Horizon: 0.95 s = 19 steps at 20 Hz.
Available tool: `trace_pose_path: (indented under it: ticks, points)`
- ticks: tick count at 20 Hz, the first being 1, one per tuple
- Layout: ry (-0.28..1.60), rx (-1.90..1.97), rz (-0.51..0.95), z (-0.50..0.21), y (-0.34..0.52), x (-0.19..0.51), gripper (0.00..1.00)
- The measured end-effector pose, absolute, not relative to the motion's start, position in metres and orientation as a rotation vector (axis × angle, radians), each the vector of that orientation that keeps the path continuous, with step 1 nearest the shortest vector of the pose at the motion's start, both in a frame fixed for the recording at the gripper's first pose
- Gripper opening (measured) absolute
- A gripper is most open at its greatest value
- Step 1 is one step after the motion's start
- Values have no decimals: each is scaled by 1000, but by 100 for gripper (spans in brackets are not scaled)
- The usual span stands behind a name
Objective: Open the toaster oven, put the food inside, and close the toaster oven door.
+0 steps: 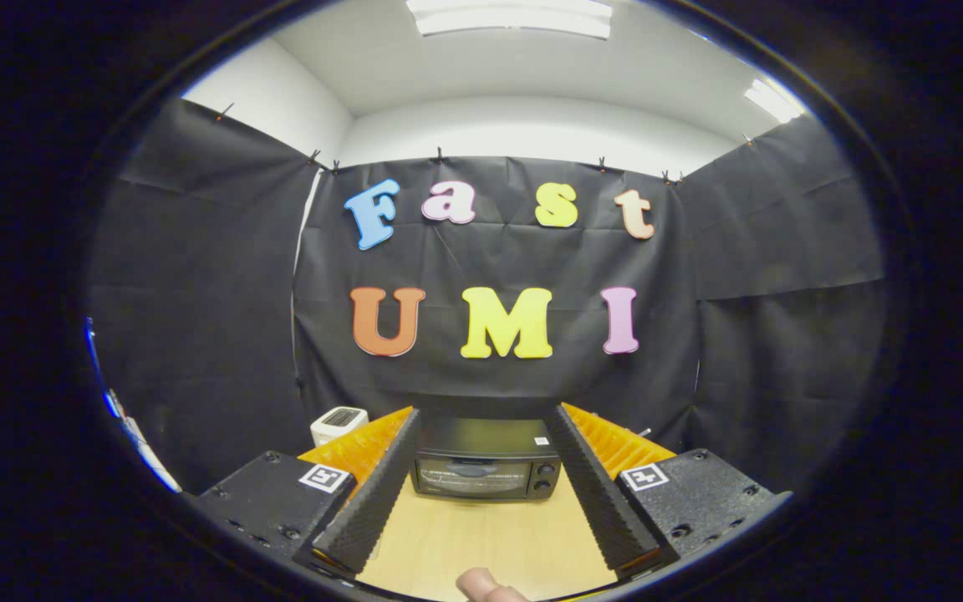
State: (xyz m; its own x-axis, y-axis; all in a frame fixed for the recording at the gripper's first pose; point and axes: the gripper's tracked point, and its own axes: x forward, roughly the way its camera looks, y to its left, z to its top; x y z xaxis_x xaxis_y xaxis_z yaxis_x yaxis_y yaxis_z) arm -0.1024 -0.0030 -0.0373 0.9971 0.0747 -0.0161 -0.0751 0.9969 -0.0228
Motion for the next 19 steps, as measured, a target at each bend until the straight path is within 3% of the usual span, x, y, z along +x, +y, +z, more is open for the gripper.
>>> trace_pose_path:
  ticks: [19]
  points:
    - [-77,-102,197,-48,7,-207,100]
